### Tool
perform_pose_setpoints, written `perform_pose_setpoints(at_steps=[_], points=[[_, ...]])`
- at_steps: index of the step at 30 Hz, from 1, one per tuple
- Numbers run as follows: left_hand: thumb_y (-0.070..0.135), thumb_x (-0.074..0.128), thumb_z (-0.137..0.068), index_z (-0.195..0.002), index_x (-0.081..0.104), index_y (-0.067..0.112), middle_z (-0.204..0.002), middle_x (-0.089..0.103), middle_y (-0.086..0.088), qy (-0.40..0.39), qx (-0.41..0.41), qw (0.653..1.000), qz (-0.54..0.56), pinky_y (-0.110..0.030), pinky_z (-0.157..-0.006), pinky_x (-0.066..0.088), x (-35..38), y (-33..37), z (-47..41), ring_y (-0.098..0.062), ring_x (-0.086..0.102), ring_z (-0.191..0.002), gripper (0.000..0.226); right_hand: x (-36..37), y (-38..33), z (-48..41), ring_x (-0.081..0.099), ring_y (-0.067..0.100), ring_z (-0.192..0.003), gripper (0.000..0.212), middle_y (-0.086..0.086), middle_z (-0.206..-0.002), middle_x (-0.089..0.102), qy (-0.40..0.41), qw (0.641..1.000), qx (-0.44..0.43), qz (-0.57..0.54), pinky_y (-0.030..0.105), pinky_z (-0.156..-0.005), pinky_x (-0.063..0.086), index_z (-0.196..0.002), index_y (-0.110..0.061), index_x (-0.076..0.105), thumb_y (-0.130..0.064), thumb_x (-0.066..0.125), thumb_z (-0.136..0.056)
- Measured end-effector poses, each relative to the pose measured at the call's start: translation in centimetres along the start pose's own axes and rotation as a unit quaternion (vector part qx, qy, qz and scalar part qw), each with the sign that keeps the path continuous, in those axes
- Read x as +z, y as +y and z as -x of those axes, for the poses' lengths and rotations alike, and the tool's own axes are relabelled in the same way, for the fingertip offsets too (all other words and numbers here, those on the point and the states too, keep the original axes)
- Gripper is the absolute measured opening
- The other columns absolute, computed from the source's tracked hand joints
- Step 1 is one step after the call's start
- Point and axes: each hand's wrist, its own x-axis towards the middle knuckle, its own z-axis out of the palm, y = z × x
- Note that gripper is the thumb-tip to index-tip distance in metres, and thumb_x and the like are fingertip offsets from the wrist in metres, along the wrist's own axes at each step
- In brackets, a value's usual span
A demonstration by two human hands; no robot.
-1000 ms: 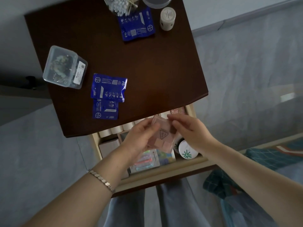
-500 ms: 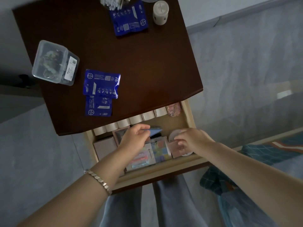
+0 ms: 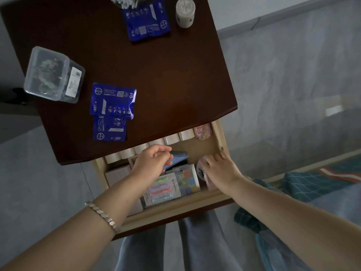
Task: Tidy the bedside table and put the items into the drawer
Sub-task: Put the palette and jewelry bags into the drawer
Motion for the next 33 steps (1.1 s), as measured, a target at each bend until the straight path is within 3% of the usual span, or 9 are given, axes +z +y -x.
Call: perform_pose_setpoints(at_steps=[6, 10, 13, 16, 19, 24, 27, 30, 33], points=[[0.011, 0.045, -0.096, -0.101, 0.059, 0.018, -0.092, 0.064, 0.003, 0.004, -0.002, 1.000, 0.004, -0.029, -0.080, 0.050, 0.0, 1.1, -0.3, -0.011, 0.062, -0.084, 0.016, 0.9, -0.6, 0.1, 0.041, 0.035, -0.122, 0.042, 0.014, -0.136, 0.039, -0.060, 0.997, -0.033, -0.029, 0.050, -0.105, 0.032, -0.132, -0.014, 0.045, -0.014, 0.049, -0.090], [0.010, 0.046, -0.095, -0.103, 0.060, 0.014, -0.087, 0.065, 0.002, 0.013, -0.002, 1.000, 0.008, -0.029, -0.077, 0.051, -0.3, 2.5, -0.6, -0.009, 0.063, -0.080, 0.017, -1.0, -0.3, 0.3, 0.037, 0.027, -0.127, 0.052, 0.005, -0.138, 0.040, -0.052, 0.990, -0.027, -0.126, 0.044, -0.109, 0.028, -0.138, -0.025, 0.039, -0.011, 0.051, -0.089], [0.010, 0.045, -0.096, -0.102, 0.060, 0.014, -0.078, 0.063, 0.000, 0.025, 0.005, 1.000, 0.015, -0.024, -0.062, 0.048, -1.1, 4.4, -1.4, -0.011, 0.064, -0.074, 0.017, -5.7, 1.4, -0.6, 0.046, 0.024, -0.120, 0.040, 0.002, -0.126, 0.055, 0.079, 0.985, 0.002, -0.154, 0.038, -0.103, 0.034, -0.128, -0.019, 0.052, -0.008, 0.048, -0.089], [0.013, 0.043, -0.096, -0.102, 0.060, 0.015, -0.078, 0.062, 0.001, 0.051, 0.027, 0.998, 0.012, -0.024, -0.061, 0.043, -2.5, 7.1, -2.6, -0.010, 0.062, -0.071, 0.017, -12.3, 4.8, -2.4, 0.061, 0.030, -0.093, 0.026, 0.006, -0.095, 0.067, 0.283, 0.944, 0.054, -0.164, 0.037, -0.080, 0.047, -0.096, -0.011, 0.070, -0.002, 0.055, -0.076], [0.012, 0.041, -0.096, -0.094, 0.058, 0.021, -0.081, 0.063, 0.004, 0.063, 0.049, 0.997, 0.012, -0.023, -0.064, 0.046, -3.6, 9.6, -3.8, -0.007, 0.062, -0.074, 0.019, -18.3, 8.4, -4.7, 0.053, 0.030, -0.104, 0.032, 0.012, -0.111, 0.058, 0.386, 0.883, 0.120, -0.240, 0.040, -0.083, 0.043, -0.111, -0.010, 0.063, -0.003, 0.054, -0.081], [0.010, 0.040, -0.096, -0.097, 0.059, 0.020, -0.086, 0.064, 0.003, 0.092, 0.080, 0.993, -0.002, -0.025, -0.068, 0.050, -5.9, 12.5, -5.6, -0.007, 0.063, -0.076, 0.022, -25.8, 13.4, -10.9, 0.032, 0.032, -0.127, 0.064, 0.010, -0.146, 0.023, 0.297, 0.906, 0.197, -0.230, 0.044, -0.100, 0.037, -0.143, -0.029, 0.025, -0.023, 0.056, -0.088], [0.009, 0.041, -0.096, -0.095, 0.057, 0.023, -0.088, 0.064, 0.003, 0.100, 0.081, 0.992, 0.000, -0.023, -0.069, 0.050, -6.9, 12.7, -6.2, -0.006, 0.062, -0.078, 0.021, -26.0, 14.2, -13.3, 0.038, 0.033, -0.122, 0.055, 0.012, -0.137, 0.036, 0.235, 0.919, 0.200, -0.246, 0.043, -0.091, 0.041, -0.137, -0.025, 0.037, -0.018, 0.058, -0.087], [0.009, 0.043, -0.096, -0.104, 0.057, 0.016, -0.089, 0.063, 0.001, 0.094, 0.076, 0.992, 0.033, -0.022, -0.066, 0.051, -6.8, 12.7, -6.1, -0.008, 0.063, -0.078, 0.018, -25.0, 13.3, -12.9, 0.050, 0.025, -0.103, 0.039, 0.008, -0.118, 0.046, 0.300, 0.872, 0.204, -0.328, 0.030, -0.075, 0.043, -0.117, -0.018, 0.051, -0.015, 0.064, -0.081], [0.018, 0.046, -0.096, -0.117, 0.054, 0.012, -0.094, 0.065, -0.004, 0.027, 0.028, 0.983, 0.179, -0.029, -0.067, 0.055, -6.0, 13.0, -5.2, -0.015, 0.066, -0.082, 0.023, -24.0, 10.6, -10.2, 0.050, 0.003, -0.083, 0.042, -0.008, -0.102, 0.048, 0.301, 0.801, 0.138, -0.499, 0.011, -0.062, 0.037, -0.107, -0.027, 0.047, -0.023, 0.073, -0.075]])
